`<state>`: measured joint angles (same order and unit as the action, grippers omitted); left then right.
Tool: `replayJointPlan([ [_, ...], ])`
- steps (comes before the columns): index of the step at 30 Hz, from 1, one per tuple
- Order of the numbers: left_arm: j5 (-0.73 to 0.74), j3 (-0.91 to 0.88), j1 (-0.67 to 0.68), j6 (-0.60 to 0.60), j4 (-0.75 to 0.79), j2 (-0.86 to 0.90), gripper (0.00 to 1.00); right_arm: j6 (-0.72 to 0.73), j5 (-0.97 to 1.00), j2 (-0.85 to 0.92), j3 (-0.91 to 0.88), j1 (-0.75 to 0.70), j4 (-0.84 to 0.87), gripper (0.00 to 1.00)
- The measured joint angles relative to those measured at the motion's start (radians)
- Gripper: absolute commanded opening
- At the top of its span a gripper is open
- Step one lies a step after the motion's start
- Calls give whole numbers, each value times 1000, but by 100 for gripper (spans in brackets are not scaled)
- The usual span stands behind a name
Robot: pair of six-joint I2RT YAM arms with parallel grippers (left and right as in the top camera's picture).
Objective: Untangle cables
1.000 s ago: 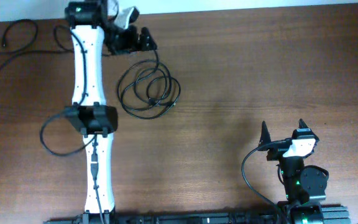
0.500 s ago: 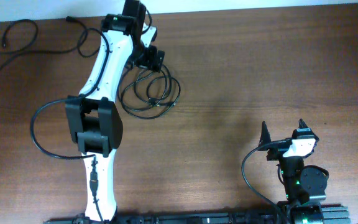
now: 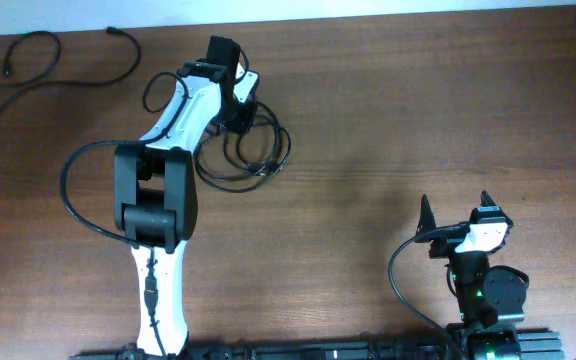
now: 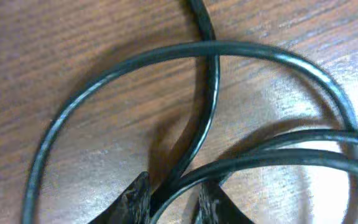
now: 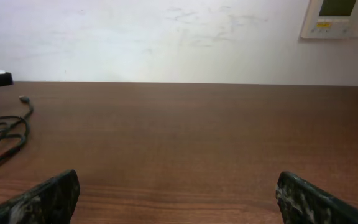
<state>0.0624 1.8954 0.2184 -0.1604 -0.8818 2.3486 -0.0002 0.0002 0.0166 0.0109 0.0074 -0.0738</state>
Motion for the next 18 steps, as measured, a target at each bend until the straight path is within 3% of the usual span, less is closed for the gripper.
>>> replayJointPlan([
  [5, -2, 3, 0, 24, -34, -100, 0, 1, 0, 0, 0, 0, 0, 98],
  [11, 91, 9, 0, 91, -29, -428, 0, 1, 0, 0, 0, 0, 0, 98],
  [18, 141, 16, 0, 230, 352, -845, 0, 0, 0, 0, 0, 0, 0, 98],
])
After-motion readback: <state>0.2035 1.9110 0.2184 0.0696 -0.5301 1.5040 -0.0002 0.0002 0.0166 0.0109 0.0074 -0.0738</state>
